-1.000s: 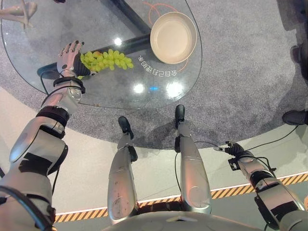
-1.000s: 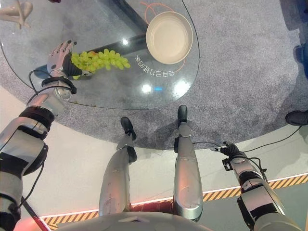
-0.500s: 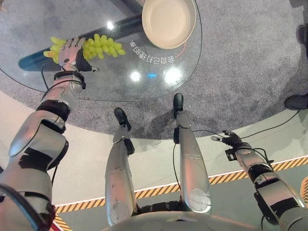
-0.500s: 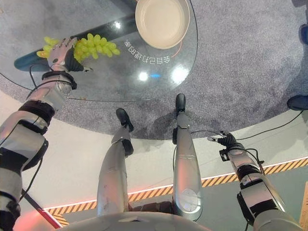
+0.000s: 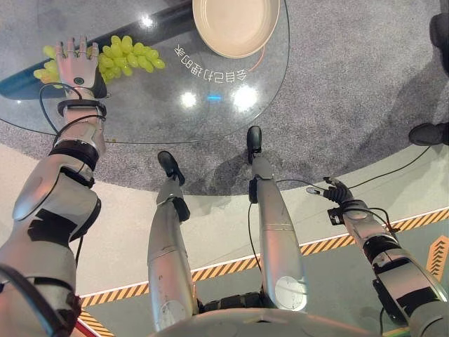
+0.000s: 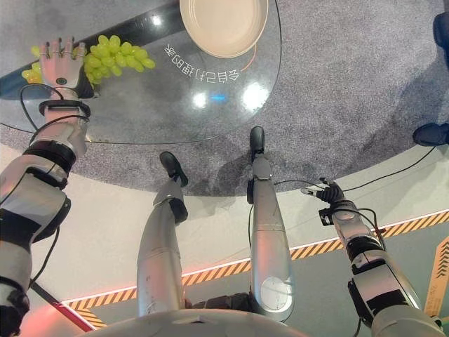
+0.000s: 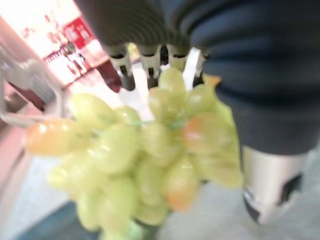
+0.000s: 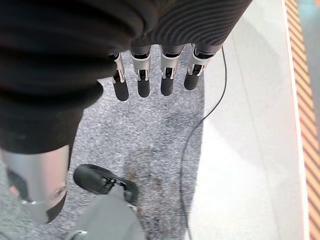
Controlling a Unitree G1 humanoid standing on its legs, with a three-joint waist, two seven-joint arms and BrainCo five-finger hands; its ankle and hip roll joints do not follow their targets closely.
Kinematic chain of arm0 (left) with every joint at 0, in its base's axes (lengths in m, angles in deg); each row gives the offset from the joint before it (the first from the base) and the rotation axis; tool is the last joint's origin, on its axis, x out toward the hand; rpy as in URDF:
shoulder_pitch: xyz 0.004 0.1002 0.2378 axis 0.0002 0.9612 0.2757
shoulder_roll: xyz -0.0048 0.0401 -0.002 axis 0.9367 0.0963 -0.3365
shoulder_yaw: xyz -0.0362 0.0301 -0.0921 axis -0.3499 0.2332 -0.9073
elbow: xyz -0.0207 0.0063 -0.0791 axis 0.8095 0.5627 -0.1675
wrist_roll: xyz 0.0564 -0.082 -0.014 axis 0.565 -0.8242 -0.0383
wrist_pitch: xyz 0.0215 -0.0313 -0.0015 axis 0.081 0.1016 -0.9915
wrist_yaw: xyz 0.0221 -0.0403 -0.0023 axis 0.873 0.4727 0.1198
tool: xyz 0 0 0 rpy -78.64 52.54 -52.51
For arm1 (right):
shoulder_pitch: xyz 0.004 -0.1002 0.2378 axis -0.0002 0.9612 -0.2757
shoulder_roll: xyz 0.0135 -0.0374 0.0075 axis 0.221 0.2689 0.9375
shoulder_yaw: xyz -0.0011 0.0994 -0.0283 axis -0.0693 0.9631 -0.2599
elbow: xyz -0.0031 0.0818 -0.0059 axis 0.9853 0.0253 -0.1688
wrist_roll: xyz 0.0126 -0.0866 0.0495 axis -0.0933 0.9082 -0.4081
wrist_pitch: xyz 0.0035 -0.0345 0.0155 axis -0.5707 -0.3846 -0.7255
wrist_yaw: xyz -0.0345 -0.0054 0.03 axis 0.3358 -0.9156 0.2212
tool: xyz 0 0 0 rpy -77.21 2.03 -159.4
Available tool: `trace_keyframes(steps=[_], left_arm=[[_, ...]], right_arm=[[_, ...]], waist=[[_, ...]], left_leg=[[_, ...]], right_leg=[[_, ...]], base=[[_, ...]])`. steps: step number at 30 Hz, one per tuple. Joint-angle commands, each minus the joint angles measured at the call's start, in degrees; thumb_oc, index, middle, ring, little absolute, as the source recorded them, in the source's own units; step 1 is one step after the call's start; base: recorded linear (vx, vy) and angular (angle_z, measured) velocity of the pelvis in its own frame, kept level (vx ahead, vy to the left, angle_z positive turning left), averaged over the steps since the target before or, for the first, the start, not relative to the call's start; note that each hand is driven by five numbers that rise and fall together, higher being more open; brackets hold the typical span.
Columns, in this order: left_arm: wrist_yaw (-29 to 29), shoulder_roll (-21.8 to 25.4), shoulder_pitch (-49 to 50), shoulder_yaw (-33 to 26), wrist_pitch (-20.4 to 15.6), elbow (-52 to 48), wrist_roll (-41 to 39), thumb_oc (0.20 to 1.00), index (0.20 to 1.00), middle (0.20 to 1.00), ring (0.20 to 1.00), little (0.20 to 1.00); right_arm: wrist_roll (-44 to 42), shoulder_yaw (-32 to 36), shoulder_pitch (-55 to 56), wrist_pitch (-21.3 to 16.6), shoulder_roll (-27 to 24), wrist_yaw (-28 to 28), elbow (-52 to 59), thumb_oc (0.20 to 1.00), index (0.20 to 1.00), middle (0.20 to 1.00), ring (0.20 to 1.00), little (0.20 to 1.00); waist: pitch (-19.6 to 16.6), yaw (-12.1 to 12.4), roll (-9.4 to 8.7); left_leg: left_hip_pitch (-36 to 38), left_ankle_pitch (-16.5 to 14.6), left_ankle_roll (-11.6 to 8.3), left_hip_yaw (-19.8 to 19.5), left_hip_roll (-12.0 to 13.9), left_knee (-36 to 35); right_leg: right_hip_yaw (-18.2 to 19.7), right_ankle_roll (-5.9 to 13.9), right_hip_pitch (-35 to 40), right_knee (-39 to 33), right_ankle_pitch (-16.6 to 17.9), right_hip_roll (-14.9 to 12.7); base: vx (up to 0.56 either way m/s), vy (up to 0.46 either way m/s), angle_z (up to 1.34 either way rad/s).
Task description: Pick up fruits into the plate
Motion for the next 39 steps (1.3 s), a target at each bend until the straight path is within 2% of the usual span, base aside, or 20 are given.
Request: trace_keyframes(steps=[1,3,4,6,7,8,9,13,17,18,20,24,27,34,39], left_arm=[[0.57,3.89,3.07,-4.77,7.31,6.75,3.52,1.0,1.0,1.0,1.0,1.0],[-0.89,4.29,3.37,-5.24,9.58,7.68,6.28,1.0,1.0,1.0,1.0,1.0],[-1.56,4.59,3.24,-5.49,10.38,7.89,7.41,1.0,1.0,1.0,1.0,1.0],[-2.18,4.99,4.25,-6.27,11.77,8.36,7.17,1.0,1.0,1.0,1.0,1.0],[-2.31,4.97,4.9,-6.44,11.97,8.42,6.96,1.0,1.0,1.0,1.0,1.0],[-2.21,4.89,5.64,-7.11,12.61,8.56,6.46,0.351,0.351,0.351,0.351,0.351],[-1.71,4.91,5.85,-7.42,12.32,8.74,5.13,0.2,0.2,0.2,0.2,0.2],[-1.69,5.05,5.69,-7.89,10.79,9.1,1.52,0.2,0.2,0.2,0.2,0.2],[-1.66,5.36,4.49,-7.69,7.26,9.33,-4.09,0.2,0.2,0.2,0.2,0.2],[-1.71,5.52,3.92,-7.63,6.49,9.3,-4.83,0.2,0.2,0.2,0.2,0.2],[-2.18,5.48,3.12,-7.15,4.37,9.4,-6.81,0.2,0.2,0.2,0.2,0.2],[-1.56,5.23,1.74,-6.01,0.72,9.31,-8.8,0.2,0.2,0.2,0.2,0.2],[-1.0,5.1,1.09,-5.75,-0.33,9.26,-9.14,0.2,0.2,0.2,0.2,0.2],[3.73,5.65,0.61,-5.91,-5.77,7.09,-14.95,0.2,0.2,0.2,0.2,0.2],[7.16,6.82,0.81,-8.08,-10.19,1.39,-21.74,0.2,0.2,0.2,0.2,0.2]], right_arm=[[-2.32,-2.76,3.6,-2.07,-1.69,-0.5,1.61,1.0,1.0,1.0,1.0,1.0],[-2.72,-2.76,3.82,-2.6,-1.84,-0.14,1.88,1.0,1.0,1.0,1.0,1.0],[-2.87,-2.51,3.62,-2.56,-1.97,-0.01,2.21,1.0,1.0,1.0,1.0,1.0],[-3.14,-2.34,4.13,-2.8,-2.09,0.24,2.69,1.0,1.0,1.0,1.0,1.0],[-3.23,-2.44,4.66,-2.95,-2.05,0.21,2.78,1.0,1.0,1.0,1.0,1.0],[-3.14,-2.19,5.28,-3.36,-2.06,0.16,3.12,1.0,1.0,1.0,1.0,1.0],[-3.07,-2.0,5.36,-3.6,-2.13,0.28,3.14,1.0,1.0,1.0,1.0,1.0],[-3.31,-1.61,5.63,-4.5,-2.37,0.37,3.24,1.0,1.0,1.0,1.0,1.0],[-3.73,-1.51,5.63,-5.05,-2.96,-0.4,4.37,1.0,1.0,1.0,1.0,1.0],[-3.76,-1.36,5.34,-4.99,-3.07,-0.49,4.75,1.0,1.0,1.0,1.0,1.0],[-3.61,-1.32,5.14,-5.19,-3.24,-0.56,5.21,1.0,1.0,1.0,1.0,1.0],[-3.84,-1.73,4.93,-5.63,-3.36,-0.71,6.14,1.0,1.0,1.0,1.0,1.0],[-3.92,-2.02,4.73,-5.22,-3.3,-1.04,7.17,1.0,1.0,1.0,1.0,1.0],[-3.57,-2.98,5.84,-5.29,-3.04,-2.57,9.83,1.0,1.0,1.0,1.0,1.0],[-2.51,-2.96,8.27,-5.42,-2.71,-3.89,12.66,1.0,1.0,1.0,1.0,1.0]], waist=[[-0.74,1.54,-3.94],[-0.74,1.59,-4.19],[-0.74,1.38,-4.44],[-0.74,1.43,-4.62],[-0.74,1.68,-4.47],[-0.74,1.68,-4.69],[-0.74,1.68,-4.78],[-0.74,1.63,-4.99],[-0.74,1.39,-5.25],[-0.74,1.13,-5.46],[-0.74,1.01,-5.55],[-0.74,0.82,-5.68],[-0.74,0.77,-5.82],[-0.74,0.92,-6.17],[-0.74,1.23,-5.37]], left_leg=[[-2.4,-8.49,0.62,-3.53,-5.58,6.19],[-3.15,-8.56,0.58,-3.98,-5.6,6.61],[-4.4,-6.4,0.94,-3.64,-5.83,5.96],[-4.8,-6.44,0.88,-4.0,-5.94,6.19],[-3.78,-8.62,0.53,-4.58,-5.78,6.94],[-3.9,-8.8,0.49,-4.74,-5.72,7.2],[-4.04,-8.83,0.46,-4.84,-5.7,7.22],[-4.35,-8.84,0.36,-5.12,-5.72,7.28],[-4.37,-8.72,0.26,-4.98,-5.61,7.12],[-5.3,-6.46,0.58,-4.52,-5.81,6.27],[-5.07,-6.37,0.53,-4.46,-5.81,5.94],[-4.25,-6.15,0.49,-4.08,-5.71,5.05],[-3.91,-6.03,0.48,-3.98,-5.7,4.66],[-2.05,-5.69,0.49,-3.57,-5.75,3.71],[1.25,-5.02,0.41,-2.73,-5.89,1.44]], right_leg=[[-0.19,-2.96,-0.26,5.4,-7.71,7.68],[-0.2,-3.01,-0.83,5.62,-7.64,7.72],[-0.23,-3.35,-2.0,4.83,-5.68,7.51],[-0.21,-3.42,-2.28,4.96,-5.62,7.64],[-0.14,-3.12,-1.29,5.81,-7.58,7.95],[-0.14,-3.14,-1.26,5.93,-7.69,8.05],[-0.16,-3.16,-1.36,5.94,-7.74,8.1],[-0.22,-3.21,-1.45,5.88,-7.76,8.22],[-0.16,-3.2,-1.26,5.61,-7.77,8.35],[-0.2,-3.46,-2.16,4.8,-5.8,8.17],[-0.21,-3.45,-1.96,4.69,-5.83,8.26],[-0.33,-3.36,-1.16,3.94,-5.77,8.33],[-0.4,-3.34,-0.83,3.69,-5.77,8.39],[-0.48,-3.2,0.97,2.87,-5.58,8.52],[-0.69,-2.92,3.71,1.45,-5.67,8.33]], base=[[0.08,-0.036,-0.04],[0.01,-0.03,-0.05],[-0.06,-0.024,-0.07],[0.0,-0.005,-0.06],[0.08,0.003,-0.06],[0.08,0.004,-0.06],[0.01,-0.004,-0.06],[0.0,0.0,0.0],[-0.02,0.0,-0.01],[-0.08,0.004,-0.05],[-0.04,0.003,-0.02],[0.0,0.0,0.0],[0.0,0.0,0.0],[0.0,0.0,0.01],[-0.01,0.002,0.01]])
